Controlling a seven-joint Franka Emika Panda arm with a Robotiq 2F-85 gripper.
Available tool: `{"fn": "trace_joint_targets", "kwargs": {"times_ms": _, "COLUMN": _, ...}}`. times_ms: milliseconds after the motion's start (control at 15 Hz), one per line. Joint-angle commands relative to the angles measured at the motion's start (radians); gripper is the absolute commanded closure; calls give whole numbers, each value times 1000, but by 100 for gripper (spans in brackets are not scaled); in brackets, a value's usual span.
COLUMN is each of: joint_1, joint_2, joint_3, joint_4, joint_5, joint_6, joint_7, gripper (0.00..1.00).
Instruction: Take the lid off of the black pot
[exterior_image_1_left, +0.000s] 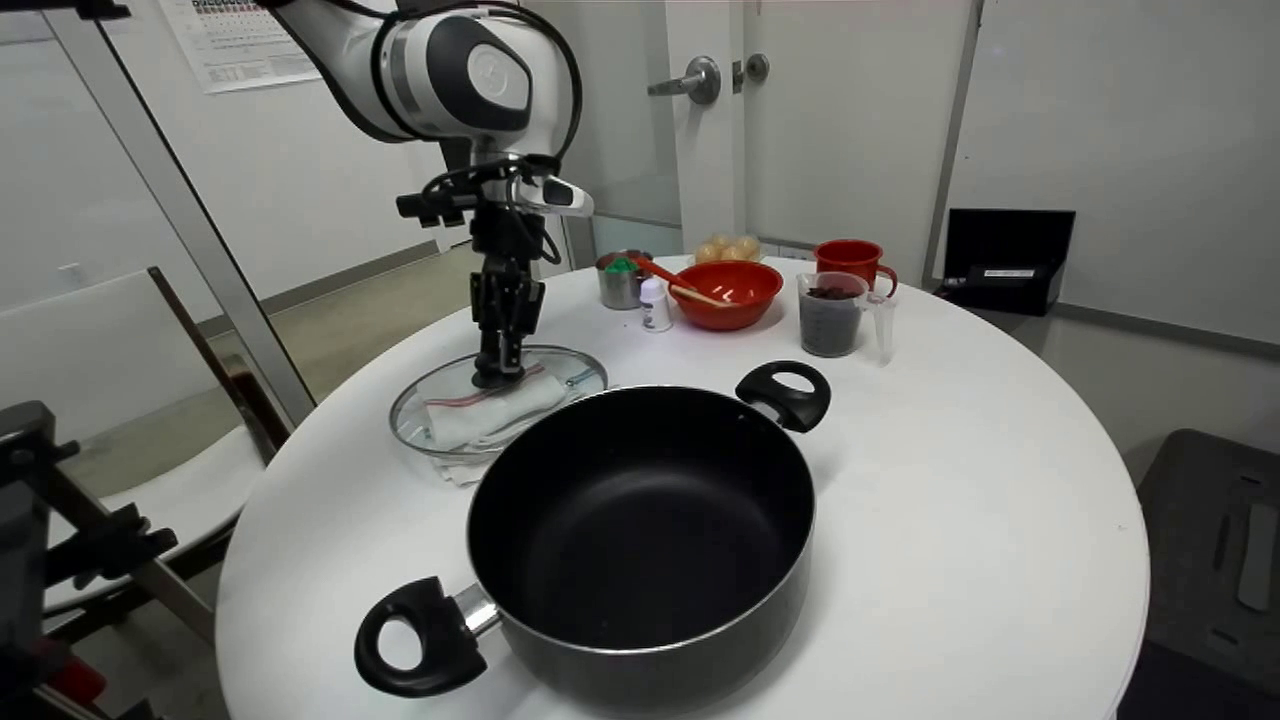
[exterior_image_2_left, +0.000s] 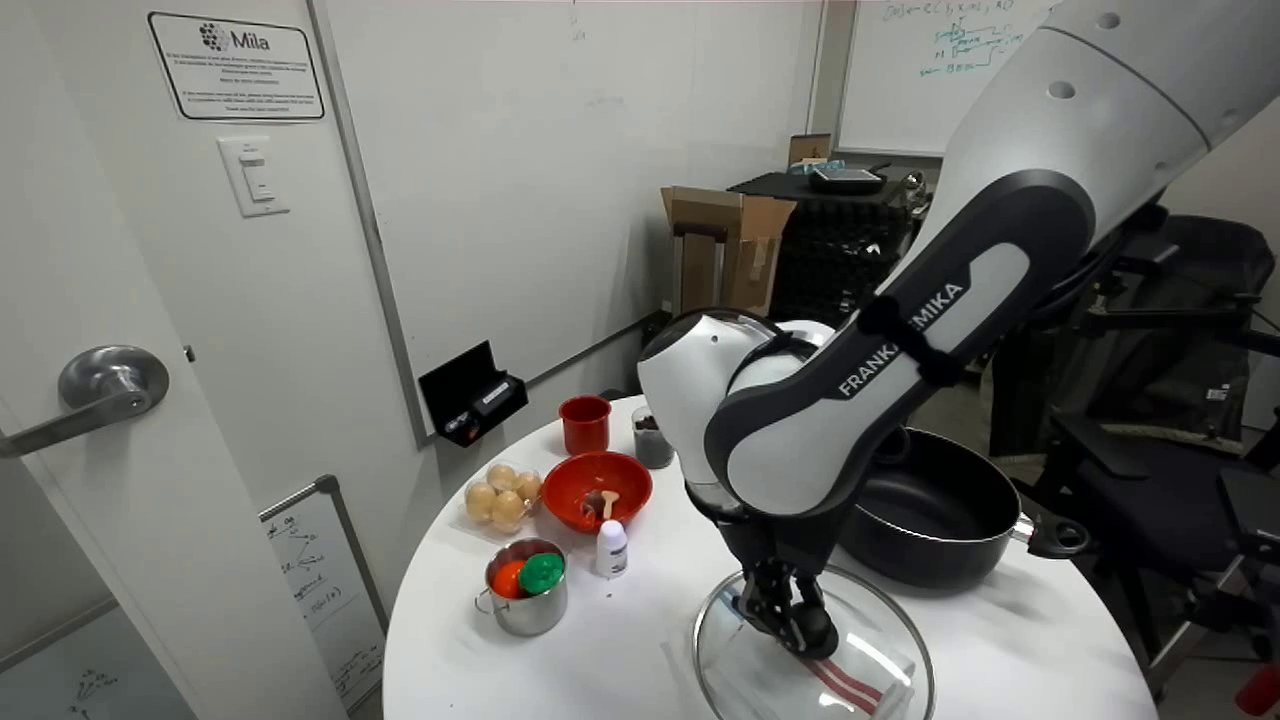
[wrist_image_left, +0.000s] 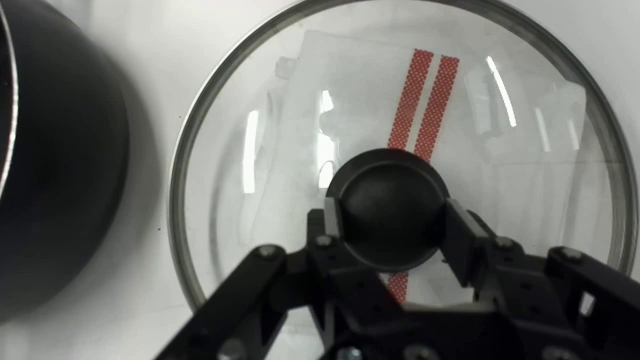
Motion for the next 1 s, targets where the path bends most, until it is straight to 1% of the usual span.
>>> {"fn": "trace_joint_targets", "kwargs": {"times_ms": 0, "joint_1": 22, "joint_2": 29, "joint_3": -16, "joint_4": 52, "joint_5": -1, "joint_6": -20, "joint_7": 21, "gripper": 75}}
{"fn": "trace_joint_targets", "kwargs": {"times_ms": 67, "joint_1": 24, "joint_2": 30, "joint_3": -15, "joint_4": 56, "joint_5": -2, "joint_6": -23, "joint_7": 19, "gripper": 75}}
{"fn": "trace_joint_targets", "kwargs": {"times_ms": 133, "joint_1": 25, "joint_2": 31, "joint_3": -14, "joint_4": 59, "joint_5": -5, "joint_6": -31, "joint_7": 13, "gripper": 41}}
{"fn": "trace_joint_targets", "kwargs": {"times_ms": 200, "joint_1": 26, "joint_2": 32, "joint_3": -13, "joint_4": 61, "joint_5": -4, "joint_6": -31, "joint_7": 13, "gripper": 24}}
{"fn": "trace_joint_targets", "kwargs": {"times_ms": 333, "joint_1": 27, "joint_2": 27, "joint_3": -12, "joint_4": 57, "joint_5": -4, "joint_6": -28, "joint_7": 9, "gripper": 11}}
{"fn": "trace_joint_targets", "kwargs": {"times_ms": 400, "joint_1": 27, "joint_2": 18, "joint_3": -9, "joint_4": 47, "joint_5": -2, "joint_6": -22, "joint_7": 6, "gripper": 3}}
{"fn": "trace_joint_targets", "kwargs": {"times_ms": 533, "joint_1": 28, "joint_2": -8, "joint_3": -5, "joint_4": 20, "joint_5": -2, "joint_6": -3, "joint_7": 1, "gripper": 0}}
{"fn": "trace_joint_targets", "kwargs": {"times_ms": 667, "joint_1": 36, "joint_2": -63, "joint_3": 2, "joint_4": -38, "joint_5": -6, "joint_6": 22, "joint_7": -7, "gripper": 0}}
{"fn": "trace_joint_targets", "kwargs": {"times_ms": 800, "joint_1": 39, "joint_2": -110, "joint_3": 17, "joint_4": -81, "joint_5": -5, "joint_6": 18, "joint_7": -28, "gripper": 0}}
{"fn": "trace_joint_targets", "kwargs": {"times_ms": 933, "joint_1": 45, "joint_2": -178, "joint_3": 38, "joint_4": -152, "joint_5": 0, "joint_6": 44, "joint_7": -43, "gripper": 0}}
